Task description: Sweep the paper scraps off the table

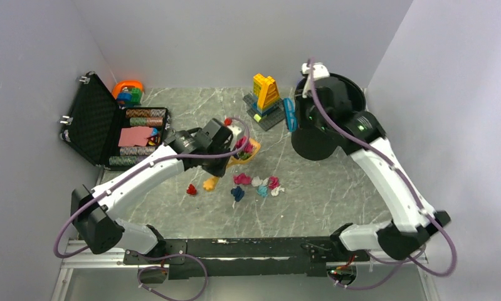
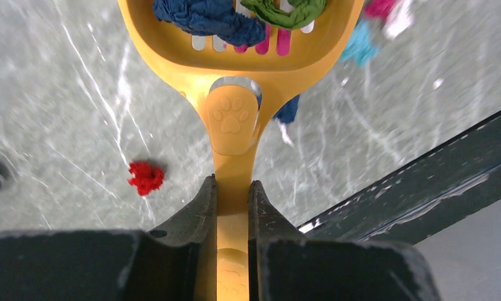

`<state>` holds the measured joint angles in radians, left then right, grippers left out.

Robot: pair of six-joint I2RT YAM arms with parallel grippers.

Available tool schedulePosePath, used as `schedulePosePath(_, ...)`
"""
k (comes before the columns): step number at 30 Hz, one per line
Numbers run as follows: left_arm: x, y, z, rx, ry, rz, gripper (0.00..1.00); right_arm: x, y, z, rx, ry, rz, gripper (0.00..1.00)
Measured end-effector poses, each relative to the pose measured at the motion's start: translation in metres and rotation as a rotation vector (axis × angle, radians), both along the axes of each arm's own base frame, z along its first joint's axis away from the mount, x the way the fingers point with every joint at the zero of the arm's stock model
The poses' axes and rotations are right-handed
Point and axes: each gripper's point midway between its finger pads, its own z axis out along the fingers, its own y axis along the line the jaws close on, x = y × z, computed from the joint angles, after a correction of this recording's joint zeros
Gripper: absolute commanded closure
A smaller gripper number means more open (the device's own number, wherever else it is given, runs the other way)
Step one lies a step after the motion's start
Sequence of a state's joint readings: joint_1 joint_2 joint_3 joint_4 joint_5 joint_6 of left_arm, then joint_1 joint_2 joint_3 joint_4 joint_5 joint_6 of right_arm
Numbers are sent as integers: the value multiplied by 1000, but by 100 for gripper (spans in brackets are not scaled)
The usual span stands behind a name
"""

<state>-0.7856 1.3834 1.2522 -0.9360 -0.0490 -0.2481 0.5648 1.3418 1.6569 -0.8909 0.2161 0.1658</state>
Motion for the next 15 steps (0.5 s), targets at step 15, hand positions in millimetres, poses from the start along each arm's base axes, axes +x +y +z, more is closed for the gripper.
schedulePosePath(15,74,-98,133,-191,-211,-97,100,-73,-102,111,267,-417,-344,100)
